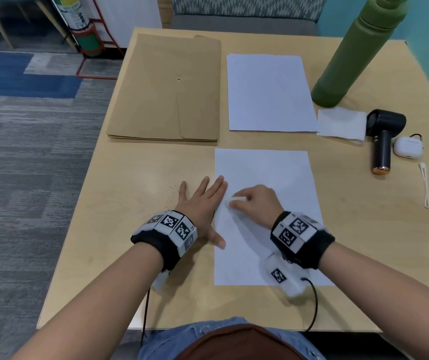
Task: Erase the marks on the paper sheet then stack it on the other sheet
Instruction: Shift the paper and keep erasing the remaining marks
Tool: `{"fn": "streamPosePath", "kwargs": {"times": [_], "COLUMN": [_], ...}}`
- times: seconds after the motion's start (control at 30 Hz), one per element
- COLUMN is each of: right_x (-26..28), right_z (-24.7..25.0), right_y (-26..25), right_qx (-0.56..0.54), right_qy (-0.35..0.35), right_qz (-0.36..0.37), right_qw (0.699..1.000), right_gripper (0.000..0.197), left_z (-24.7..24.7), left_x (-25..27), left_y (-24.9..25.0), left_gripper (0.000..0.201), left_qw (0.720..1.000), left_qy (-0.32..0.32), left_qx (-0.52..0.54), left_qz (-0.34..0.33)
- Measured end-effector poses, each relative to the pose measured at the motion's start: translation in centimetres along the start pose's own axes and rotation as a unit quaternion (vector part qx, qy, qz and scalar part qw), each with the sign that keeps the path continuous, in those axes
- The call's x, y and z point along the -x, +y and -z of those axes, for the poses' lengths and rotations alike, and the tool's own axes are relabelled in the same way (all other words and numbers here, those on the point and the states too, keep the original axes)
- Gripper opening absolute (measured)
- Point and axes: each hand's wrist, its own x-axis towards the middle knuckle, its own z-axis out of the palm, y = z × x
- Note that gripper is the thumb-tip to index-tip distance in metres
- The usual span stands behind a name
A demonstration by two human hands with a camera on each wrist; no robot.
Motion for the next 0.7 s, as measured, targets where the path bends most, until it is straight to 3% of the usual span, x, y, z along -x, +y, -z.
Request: {"fn": "streamPosePath", "kwargs": {"times": [0.1, 0.27, 0.43, 0.5, 0.63, 0.7], "right_x": [-1.0, 0.5, -1.1, 0.0, 2.9, 2.4], "right_z": [0.9, -1.9, -0.1, -0.5, -0.2, 0.5], "right_y": [-0.1, -0.2, 0.5, 0.7, 1.3, 1.0], "right_qx": [-0.065, -0.032, -0.042, -0.023, 0.077, 0.101], "right_qy": [0.095, -0.004, 0.065, 0.025, -0.147, -0.176], "right_qz": [-0.052, 0.010, -0.015, 0.023, 0.062, 0.077], "right_qw": [0.992, 0.999, 0.997, 0.999, 0.984, 0.976], "right_gripper": [0.027, 0.022, 0.025, 0.022, 0.029, 0.030], "left_z": [0.0, -0.1, 0.0, 0.0, 0.0, 0.1], "left_x": [0.0, -0.1, 0.0, 0.0, 0.0, 0.1], "left_y": [0.1, -0.1, 0.0, 0.0, 0.0, 0.1], "left_gripper": [0.141, 0.141, 0.140, 0.140, 0.142, 0.141], "left_qw": [1.000, 1.000, 1.000, 1.000, 1.000, 1.000], "left_qy": [0.001, 0.000, 0.001, 0.001, -0.001, -0.003], "left_qx": [-0.004, 0.005, -0.004, -0.002, -0.004, -0.004], "left_qz": [0.001, -0.004, 0.000, 0.000, 0.002, 0.002]}}
